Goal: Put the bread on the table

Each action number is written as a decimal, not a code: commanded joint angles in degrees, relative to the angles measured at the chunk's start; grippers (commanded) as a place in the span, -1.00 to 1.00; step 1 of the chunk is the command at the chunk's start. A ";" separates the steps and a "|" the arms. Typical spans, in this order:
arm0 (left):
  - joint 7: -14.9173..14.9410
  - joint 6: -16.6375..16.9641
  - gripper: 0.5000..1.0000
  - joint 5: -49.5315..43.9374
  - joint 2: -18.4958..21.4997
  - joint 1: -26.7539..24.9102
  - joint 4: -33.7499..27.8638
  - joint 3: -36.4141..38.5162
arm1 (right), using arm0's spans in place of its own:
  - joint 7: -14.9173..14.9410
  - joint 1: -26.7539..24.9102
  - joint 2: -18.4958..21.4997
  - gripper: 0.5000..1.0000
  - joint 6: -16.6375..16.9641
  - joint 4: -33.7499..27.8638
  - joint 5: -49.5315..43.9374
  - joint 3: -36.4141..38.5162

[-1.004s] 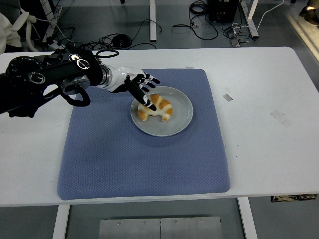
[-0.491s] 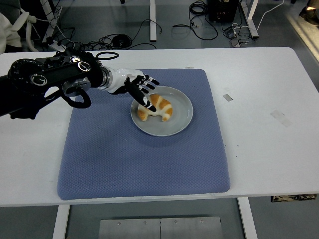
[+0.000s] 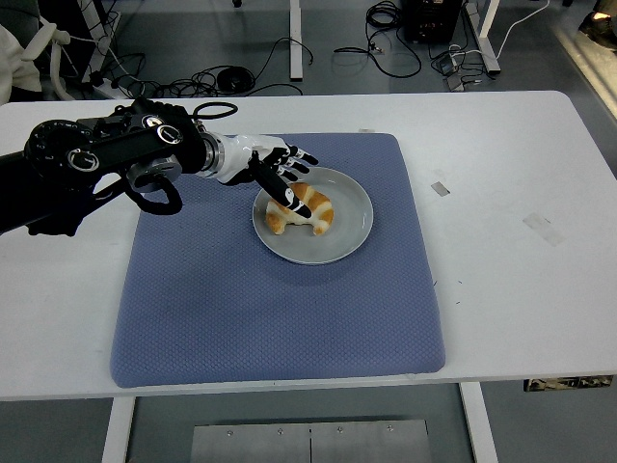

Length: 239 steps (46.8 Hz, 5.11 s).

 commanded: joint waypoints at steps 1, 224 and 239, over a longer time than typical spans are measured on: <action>0.00 1.62 0.86 0.03 -0.31 0.09 0.08 0.26 | 0.00 0.00 0.00 1.00 0.01 -0.06 0.06 -0.02; 0.00 5.23 -1.00 11.54 9.27 0.00 -0.63 -1.23 | 0.00 0.00 0.00 1.00 0.01 0.03 0.06 -0.02; 0.00 4.88 -1.00 13.04 13.58 2.28 -0.98 -1.06 | 0.00 0.00 0.00 1.00 0.01 0.03 -0.02 -0.02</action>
